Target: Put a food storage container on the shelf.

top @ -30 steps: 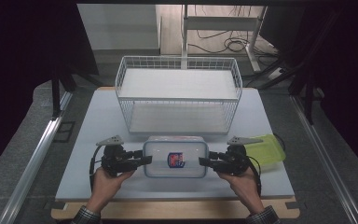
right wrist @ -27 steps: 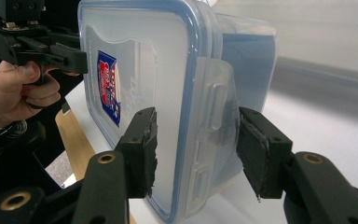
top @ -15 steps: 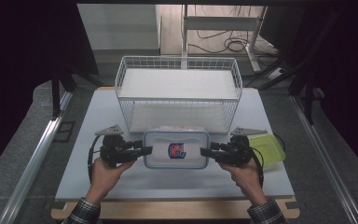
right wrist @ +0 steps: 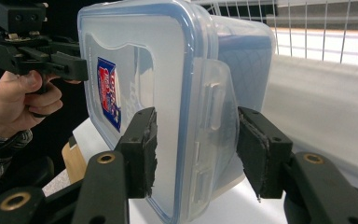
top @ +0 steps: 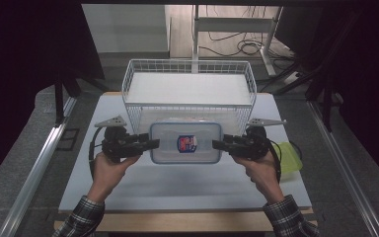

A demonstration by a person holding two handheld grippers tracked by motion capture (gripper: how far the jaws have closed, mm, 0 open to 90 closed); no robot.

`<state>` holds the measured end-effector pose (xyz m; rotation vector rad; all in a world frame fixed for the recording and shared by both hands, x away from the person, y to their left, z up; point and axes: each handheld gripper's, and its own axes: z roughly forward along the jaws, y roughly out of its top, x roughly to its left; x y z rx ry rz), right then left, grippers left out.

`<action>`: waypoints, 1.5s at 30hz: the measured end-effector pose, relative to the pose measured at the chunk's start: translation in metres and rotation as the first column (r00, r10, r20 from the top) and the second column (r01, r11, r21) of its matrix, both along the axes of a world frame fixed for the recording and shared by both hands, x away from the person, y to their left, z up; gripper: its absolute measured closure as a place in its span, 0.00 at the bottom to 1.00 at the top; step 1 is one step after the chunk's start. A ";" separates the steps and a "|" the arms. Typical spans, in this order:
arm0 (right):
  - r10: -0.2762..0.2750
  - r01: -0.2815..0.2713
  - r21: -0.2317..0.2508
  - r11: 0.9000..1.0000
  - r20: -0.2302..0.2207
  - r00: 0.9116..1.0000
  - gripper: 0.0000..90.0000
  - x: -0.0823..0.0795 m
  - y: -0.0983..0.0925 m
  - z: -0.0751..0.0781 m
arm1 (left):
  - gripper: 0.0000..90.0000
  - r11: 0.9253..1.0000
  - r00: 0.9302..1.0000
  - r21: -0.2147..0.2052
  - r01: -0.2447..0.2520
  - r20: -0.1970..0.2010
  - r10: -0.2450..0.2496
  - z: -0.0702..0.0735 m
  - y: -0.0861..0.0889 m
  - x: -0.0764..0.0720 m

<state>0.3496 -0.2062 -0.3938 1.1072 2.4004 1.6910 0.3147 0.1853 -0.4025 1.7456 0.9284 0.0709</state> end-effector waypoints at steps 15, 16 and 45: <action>-0.002 0.002 0.010 1.000 0.048 0.999 0.55 0.022 0.004 0.034 | 0.60 1.000 1.000 -0.017 -0.004 0.028 0.004 0.028 0.005 0.020; -0.003 0.003 0.010 1.000 0.051 0.999 0.55 0.024 0.004 0.036 | 0.60 1.000 1.000 -0.019 -0.007 0.027 0.007 0.030 0.005 0.021; -0.030 0.027 0.052 0.998 0.060 0.998 0.55 0.061 0.008 0.074 | 0.61 0.999 0.999 -0.034 -0.002 0.037 0.004 0.070 0.011 0.061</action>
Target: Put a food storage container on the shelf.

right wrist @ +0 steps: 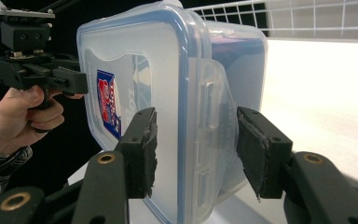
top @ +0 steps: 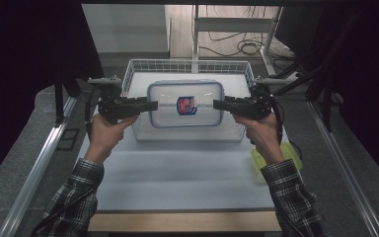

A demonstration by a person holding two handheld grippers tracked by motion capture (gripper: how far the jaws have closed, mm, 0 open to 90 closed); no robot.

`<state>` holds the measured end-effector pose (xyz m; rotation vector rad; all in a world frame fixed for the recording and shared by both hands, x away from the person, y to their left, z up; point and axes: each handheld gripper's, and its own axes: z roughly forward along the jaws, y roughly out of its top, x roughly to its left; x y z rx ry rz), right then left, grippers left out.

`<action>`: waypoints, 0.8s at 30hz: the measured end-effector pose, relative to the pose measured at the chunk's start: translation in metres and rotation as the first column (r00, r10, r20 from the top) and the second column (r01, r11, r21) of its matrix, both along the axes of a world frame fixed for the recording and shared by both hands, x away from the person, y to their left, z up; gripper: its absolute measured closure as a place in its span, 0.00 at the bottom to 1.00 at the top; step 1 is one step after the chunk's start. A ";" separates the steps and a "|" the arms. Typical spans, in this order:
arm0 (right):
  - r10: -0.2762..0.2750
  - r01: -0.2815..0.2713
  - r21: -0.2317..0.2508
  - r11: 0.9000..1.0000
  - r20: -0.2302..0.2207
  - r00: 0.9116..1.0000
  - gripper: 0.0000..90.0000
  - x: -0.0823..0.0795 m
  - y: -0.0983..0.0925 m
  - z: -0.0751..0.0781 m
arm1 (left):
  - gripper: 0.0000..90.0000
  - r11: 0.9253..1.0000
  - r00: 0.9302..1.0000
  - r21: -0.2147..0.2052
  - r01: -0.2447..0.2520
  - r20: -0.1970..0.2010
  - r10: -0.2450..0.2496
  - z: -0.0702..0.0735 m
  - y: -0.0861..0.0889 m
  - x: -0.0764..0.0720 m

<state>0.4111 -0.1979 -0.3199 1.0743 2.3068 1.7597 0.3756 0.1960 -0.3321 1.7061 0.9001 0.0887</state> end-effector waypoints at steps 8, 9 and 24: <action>-0.011 0.011 0.005 1.000 0.008 1.000 0.55 0.012 -0.001 0.011 | 0.61 1.000 1.000 0.001 0.005 0.002 -0.005 0.011 -0.001 0.014; -0.014 0.014 0.005 1.000 0.008 1.000 0.55 0.013 -0.001 0.012 | 0.61 1.000 1.000 0.002 0.003 0.001 -0.003 0.013 -0.002 0.016; -0.048 0.048 -0.001 0.999 -0.008 0.999 0.54 0.037 0.000 0.021 | 0.60 1.000 1.000 0.003 -0.017 -0.018 0.017 0.017 -0.005 0.042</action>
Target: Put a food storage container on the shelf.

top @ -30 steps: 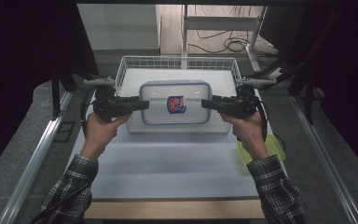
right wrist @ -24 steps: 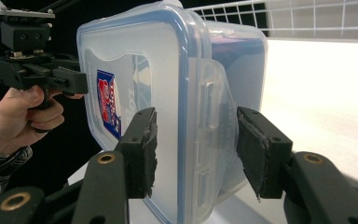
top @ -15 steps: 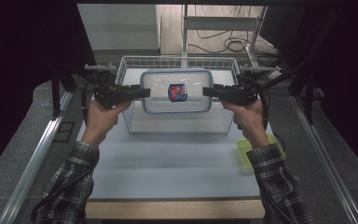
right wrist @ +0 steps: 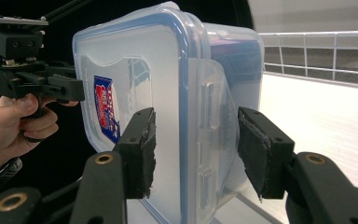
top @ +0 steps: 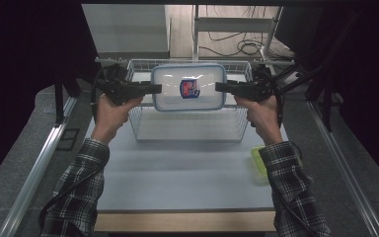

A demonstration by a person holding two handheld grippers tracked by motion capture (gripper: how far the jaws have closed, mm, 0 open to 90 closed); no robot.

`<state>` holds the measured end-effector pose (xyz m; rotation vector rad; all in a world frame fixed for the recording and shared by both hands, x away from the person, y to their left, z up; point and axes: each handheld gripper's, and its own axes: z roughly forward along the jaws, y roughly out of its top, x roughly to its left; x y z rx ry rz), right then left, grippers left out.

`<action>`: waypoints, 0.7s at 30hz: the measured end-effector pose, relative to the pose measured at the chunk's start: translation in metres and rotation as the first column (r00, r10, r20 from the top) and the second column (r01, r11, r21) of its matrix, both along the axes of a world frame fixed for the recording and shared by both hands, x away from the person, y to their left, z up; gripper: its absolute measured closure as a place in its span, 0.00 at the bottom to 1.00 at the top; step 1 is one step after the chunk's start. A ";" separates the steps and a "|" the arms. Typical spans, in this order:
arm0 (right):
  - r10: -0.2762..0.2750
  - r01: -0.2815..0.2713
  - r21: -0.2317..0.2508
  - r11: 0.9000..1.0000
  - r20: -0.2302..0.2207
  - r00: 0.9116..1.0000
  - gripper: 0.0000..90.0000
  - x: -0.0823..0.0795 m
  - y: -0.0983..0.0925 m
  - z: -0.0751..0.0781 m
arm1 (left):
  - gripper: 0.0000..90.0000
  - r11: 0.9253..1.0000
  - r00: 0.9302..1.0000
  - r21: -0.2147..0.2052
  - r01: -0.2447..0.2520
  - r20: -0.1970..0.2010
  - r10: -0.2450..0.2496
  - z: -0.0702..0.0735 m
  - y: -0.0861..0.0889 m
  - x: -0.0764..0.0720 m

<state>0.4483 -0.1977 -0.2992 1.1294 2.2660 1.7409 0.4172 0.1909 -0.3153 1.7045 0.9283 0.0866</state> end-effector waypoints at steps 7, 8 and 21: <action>-0.017 0.017 0.014 1.000 -0.026 1.000 0.53 0.010 -0.001 -0.003 | 0.59 1.000 1.000 -0.011 -0.019 -0.016 0.018 -0.001 -0.002 0.008; -0.020 0.020 0.015 1.000 -0.029 0.999 0.53 0.011 -0.001 -0.004 | 0.59 1.000 1.000 -0.009 -0.019 -0.012 0.019 0.000 -0.002 0.010; -0.047 0.047 0.002 0.999 -0.016 0.999 0.52 0.014 0.002 -0.005 | 0.55 0.999 0.999 -0.014 -0.047 0.007 0.047 -0.002 -0.004 0.015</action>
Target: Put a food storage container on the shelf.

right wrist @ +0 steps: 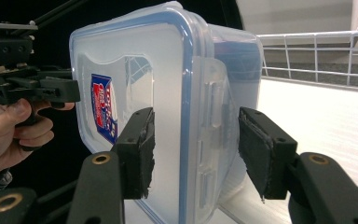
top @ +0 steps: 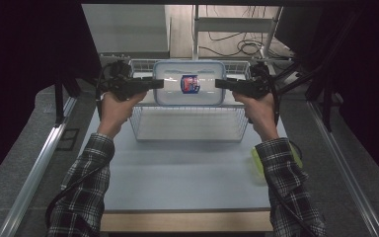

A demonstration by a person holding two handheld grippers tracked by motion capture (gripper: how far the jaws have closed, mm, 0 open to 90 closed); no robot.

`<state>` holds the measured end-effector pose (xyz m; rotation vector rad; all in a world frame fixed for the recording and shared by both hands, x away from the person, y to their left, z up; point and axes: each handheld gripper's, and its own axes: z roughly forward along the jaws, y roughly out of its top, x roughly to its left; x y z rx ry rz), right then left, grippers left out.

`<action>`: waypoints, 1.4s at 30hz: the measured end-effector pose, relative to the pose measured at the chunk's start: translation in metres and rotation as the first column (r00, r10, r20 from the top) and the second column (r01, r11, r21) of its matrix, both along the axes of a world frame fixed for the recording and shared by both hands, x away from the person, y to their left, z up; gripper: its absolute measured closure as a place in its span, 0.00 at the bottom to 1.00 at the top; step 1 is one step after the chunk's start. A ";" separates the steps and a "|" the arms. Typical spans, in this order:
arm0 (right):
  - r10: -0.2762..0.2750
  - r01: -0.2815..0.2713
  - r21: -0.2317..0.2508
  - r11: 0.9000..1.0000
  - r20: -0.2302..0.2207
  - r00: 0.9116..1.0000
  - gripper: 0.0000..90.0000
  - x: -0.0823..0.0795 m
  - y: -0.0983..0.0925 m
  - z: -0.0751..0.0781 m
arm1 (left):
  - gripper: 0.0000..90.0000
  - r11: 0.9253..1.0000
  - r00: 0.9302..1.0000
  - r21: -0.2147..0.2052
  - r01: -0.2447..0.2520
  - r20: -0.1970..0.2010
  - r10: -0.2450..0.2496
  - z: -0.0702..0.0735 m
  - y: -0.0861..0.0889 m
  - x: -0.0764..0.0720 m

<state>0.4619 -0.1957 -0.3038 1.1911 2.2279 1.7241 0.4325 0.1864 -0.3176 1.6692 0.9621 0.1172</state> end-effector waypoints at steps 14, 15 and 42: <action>-0.008 0.008 0.004 1.000 -0.007 1.000 0.52 0.000 0.000 -0.003 | 0.50 1.000 1.000 -0.002 -0.001 -0.004 0.001 -0.006 -0.002 0.004; -0.010 0.010 0.004 1.000 -0.008 1.000 0.51 0.000 0.000 -0.004 | 0.50 1.000 1.000 -0.003 -0.001 -0.005 0.001 -0.006 -0.002 0.005; -0.100 0.100 -0.040 0.994 0.013 0.995 0.62 0.001 0.000 -0.004 | 0.43 0.995 0.995 0.018 -0.099 -0.001 0.099 -0.008 0.005 0.008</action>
